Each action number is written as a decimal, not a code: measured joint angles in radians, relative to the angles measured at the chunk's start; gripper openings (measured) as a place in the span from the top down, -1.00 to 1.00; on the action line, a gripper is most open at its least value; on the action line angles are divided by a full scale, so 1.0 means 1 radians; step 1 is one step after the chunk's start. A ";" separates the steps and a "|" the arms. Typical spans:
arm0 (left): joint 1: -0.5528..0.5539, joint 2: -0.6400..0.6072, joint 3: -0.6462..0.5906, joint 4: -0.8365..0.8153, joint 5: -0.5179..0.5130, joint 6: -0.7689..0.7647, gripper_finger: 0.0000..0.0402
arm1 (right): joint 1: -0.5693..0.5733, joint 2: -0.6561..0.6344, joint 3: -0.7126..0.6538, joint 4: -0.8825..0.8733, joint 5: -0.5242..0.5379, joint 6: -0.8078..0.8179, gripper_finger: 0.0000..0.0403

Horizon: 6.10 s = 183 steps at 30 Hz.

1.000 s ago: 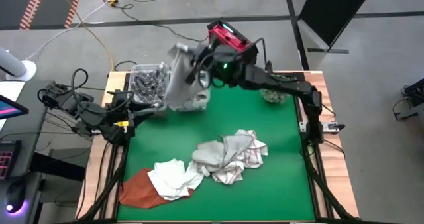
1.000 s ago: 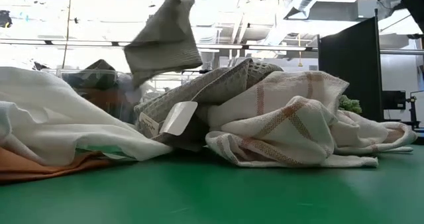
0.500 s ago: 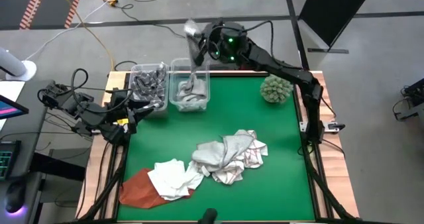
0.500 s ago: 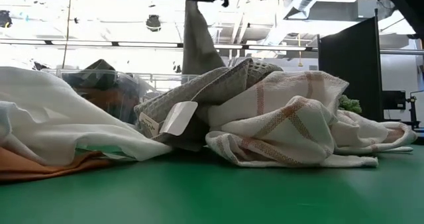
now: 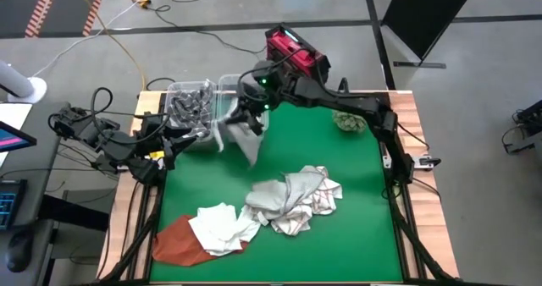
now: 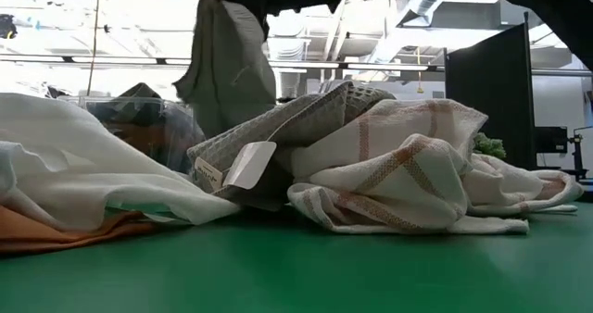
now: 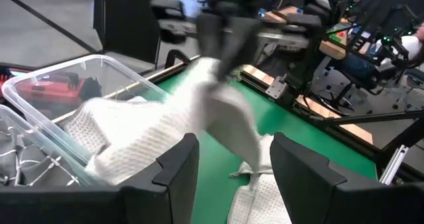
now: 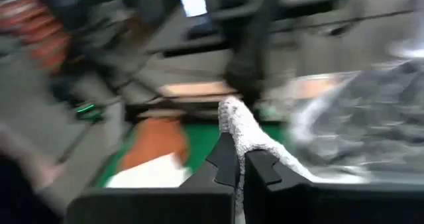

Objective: Sort towels by color in basket
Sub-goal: Put the light gray towel into the right transparent bin, then put the white towel into the right transparent bin

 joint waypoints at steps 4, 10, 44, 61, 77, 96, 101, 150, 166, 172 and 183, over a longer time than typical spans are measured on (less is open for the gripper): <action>0.000 0.000 0.000 0.001 0.005 -0.002 0.12 | -0.034 0.013 0.001 -0.050 0.339 0.005 0.88; 0.000 0.000 0.000 0.001 0.011 -0.007 0.12 | -0.091 0.015 0.000 -0.091 0.883 0.023 0.87; 0.000 0.005 0.000 0.001 0.010 -0.030 0.12 | -0.053 0.139 0.002 -0.181 0.736 -0.021 0.84; 0.000 0.007 0.000 -0.005 0.120 -0.003 0.12 | -0.058 0.145 0.120 -0.449 0.574 -0.024 -0.48; 0.001 0.054 0.000 -0.236 0.298 -0.141 0.12 | 0.271 -0.016 0.125 -0.602 0.551 -0.050 -0.58; 0.024 0.040 0.000 -0.175 0.246 -0.224 0.12 | 0.623 0.194 -0.118 -0.140 0.536 0.166 -0.57; 0.024 0.036 0.000 -0.091 0.247 -0.202 0.12 | 0.635 0.264 -0.115 -0.093 0.582 0.119 -0.55; 0.015 -0.021 0.000 0.324 -0.100 0.280 0.12 | -0.012 -0.214 -0.085 0.437 0.598 -0.050 0.90; 0.015 -0.071 0.000 0.209 -0.186 0.153 0.12 | -0.232 -0.213 -0.083 0.600 0.469 0.075 0.90; 0.015 -0.071 0.000 0.208 -0.185 0.160 0.12 | -0.183 -0.159 -0.084 0.296 0.352 0.085 0.90; 0.015 -0.071 0.000 0.204 -0.183 0.177 0.12 | -0.050 0.050 -0.084 -0.005 0.389 0.103 0.89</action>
